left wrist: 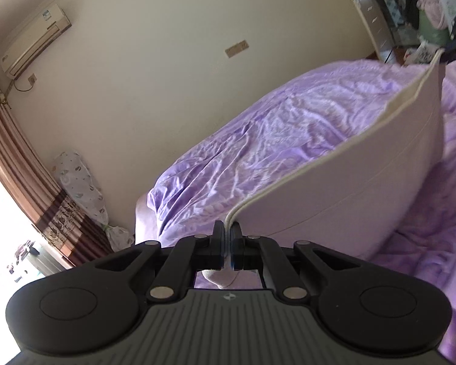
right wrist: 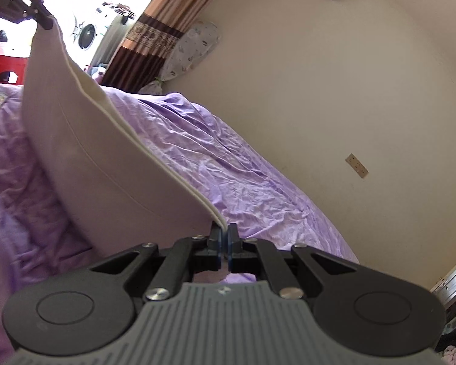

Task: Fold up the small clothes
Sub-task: 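Grasp the hem with both grippers and lift it toward the collar, then carry the hem over the body with both grippers and lower it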

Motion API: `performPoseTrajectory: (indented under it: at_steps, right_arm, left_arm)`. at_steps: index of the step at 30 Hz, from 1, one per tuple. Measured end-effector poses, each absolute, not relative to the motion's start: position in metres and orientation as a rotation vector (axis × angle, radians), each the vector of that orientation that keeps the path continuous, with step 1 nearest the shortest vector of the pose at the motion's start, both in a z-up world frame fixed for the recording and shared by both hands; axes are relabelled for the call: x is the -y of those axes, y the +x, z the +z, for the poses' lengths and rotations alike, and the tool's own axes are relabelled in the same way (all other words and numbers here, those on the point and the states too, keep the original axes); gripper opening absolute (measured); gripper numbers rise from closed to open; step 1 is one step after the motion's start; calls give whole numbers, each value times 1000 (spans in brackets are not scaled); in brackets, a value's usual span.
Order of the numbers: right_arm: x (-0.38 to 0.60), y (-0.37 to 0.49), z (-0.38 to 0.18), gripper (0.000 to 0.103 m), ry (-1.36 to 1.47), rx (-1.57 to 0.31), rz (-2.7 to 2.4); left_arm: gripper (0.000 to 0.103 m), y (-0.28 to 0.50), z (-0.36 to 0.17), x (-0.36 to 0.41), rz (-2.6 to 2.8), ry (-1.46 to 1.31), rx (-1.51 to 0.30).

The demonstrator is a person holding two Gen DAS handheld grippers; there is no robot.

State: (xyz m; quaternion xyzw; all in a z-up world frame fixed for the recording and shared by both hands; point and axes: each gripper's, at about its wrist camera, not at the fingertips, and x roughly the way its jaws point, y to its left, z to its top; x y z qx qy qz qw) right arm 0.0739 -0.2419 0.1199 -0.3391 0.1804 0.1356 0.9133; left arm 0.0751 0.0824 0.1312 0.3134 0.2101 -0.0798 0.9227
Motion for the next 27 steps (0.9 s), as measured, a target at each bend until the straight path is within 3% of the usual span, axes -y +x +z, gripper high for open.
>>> performPoseTrajectory:
  at_steps: [12,27]
  right_arm:
    - [233,264,88,0,-683,-498,296]
    - [215,465,-98,0,-567,-780,322]
  left_arm:
    - [3,238,84,-89,-108,610,-593]
    - [3,400,-65,-122,-157,493,-889]
